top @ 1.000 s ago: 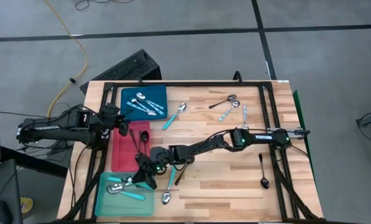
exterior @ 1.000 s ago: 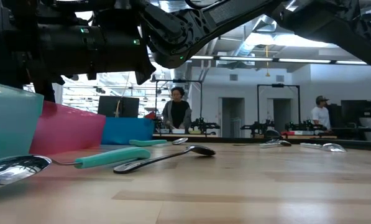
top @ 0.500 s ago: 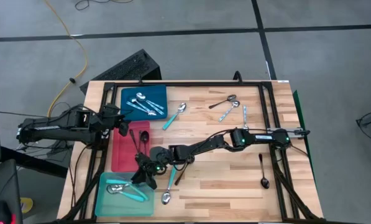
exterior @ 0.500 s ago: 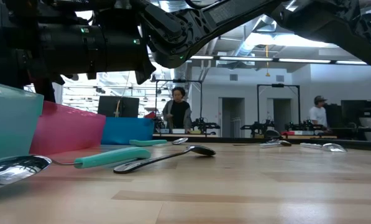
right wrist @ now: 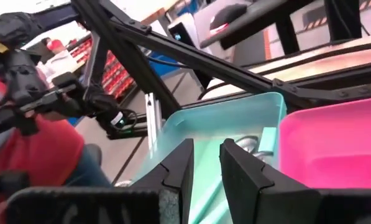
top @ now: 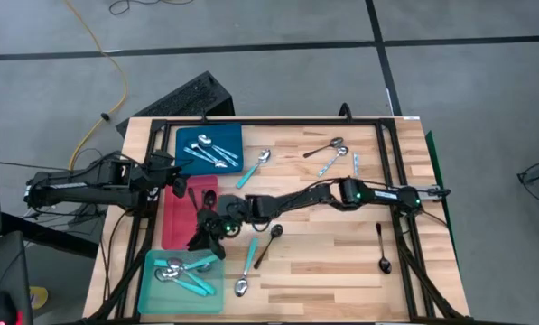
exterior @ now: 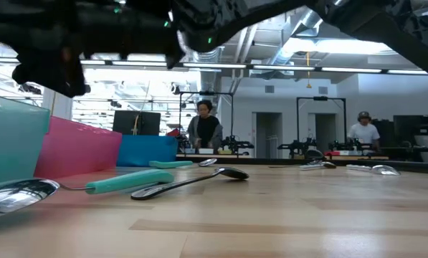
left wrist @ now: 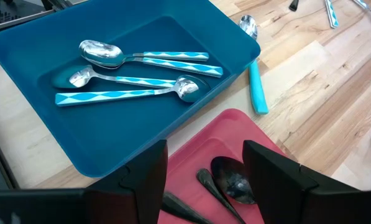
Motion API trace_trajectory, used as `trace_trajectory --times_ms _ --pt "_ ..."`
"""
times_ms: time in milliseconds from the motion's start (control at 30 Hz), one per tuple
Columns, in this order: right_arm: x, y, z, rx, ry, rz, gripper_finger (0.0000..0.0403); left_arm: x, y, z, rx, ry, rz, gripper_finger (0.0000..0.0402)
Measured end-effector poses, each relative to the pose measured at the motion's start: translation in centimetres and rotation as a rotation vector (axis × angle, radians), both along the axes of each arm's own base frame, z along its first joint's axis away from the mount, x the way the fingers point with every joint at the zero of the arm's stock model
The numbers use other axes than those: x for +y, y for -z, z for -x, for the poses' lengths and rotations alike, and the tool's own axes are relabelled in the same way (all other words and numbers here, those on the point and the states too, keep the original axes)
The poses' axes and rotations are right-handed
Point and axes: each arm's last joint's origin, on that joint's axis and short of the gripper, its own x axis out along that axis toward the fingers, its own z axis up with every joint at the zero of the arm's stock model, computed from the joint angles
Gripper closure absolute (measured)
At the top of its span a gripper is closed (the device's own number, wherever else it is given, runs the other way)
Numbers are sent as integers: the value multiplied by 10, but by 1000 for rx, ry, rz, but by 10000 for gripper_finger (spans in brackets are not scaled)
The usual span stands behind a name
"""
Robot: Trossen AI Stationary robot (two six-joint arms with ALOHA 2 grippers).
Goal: Sort silverware by color (type)
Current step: Put the black spoon into the red bin
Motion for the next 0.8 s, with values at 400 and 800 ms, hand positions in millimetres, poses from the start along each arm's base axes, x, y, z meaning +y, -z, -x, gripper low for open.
trace_trajectory --times_ms 400,800 --pt "-58 -65 58 460 -21 150 301 0 0 0 -3 -12 -5 207" --pt "-54 -85 117 838 17 411 301 1 0 0 -29 -58 11 207"
